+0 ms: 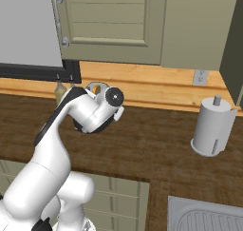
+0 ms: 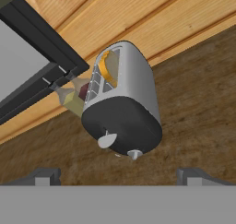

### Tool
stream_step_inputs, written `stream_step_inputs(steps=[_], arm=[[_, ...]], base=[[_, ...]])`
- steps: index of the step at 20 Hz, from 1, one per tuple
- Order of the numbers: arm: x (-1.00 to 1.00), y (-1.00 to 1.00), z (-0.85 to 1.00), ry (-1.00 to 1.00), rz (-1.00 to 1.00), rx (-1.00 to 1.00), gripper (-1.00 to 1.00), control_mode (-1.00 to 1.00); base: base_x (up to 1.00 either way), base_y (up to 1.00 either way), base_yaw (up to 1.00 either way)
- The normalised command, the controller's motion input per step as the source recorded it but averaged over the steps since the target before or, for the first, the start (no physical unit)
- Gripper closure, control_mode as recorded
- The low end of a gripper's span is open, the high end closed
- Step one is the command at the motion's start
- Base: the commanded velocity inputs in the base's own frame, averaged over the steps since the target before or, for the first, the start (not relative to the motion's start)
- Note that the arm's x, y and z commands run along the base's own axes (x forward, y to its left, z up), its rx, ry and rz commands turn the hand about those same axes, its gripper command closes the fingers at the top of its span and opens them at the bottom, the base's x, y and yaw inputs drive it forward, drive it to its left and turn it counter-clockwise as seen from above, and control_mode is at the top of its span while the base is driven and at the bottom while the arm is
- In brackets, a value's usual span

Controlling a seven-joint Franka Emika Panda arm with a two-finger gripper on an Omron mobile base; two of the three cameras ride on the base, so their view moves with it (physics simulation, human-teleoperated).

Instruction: Start the toaster. Once the lever pops up, take the bread to the plate on the dining counter.

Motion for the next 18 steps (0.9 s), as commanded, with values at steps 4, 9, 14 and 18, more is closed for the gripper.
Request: stream_step_inputs(steps=[4, 9, 14, 18], arm=[[0.00, 0.00, 0.00, 0.00, 0.00, 0.00, -1.00, -1.00], [0.00, 0.32, 0.06, -0.03, 0.00, -0.09, -1.00, -1.00], [0.00, 0.83, 0.32, -0.19, 0.00, -0.35, -1.00, -1.00], [0.06, 0.57, 0.13, -0.05, 0.00, -0.41, -1.00, -1.00]], base=[[0.00, 0.00, 0.00], [0.00, 0.00, 0.00], [0.00, 0.00, 0.00], [0.00, 0.00, 0.00]])
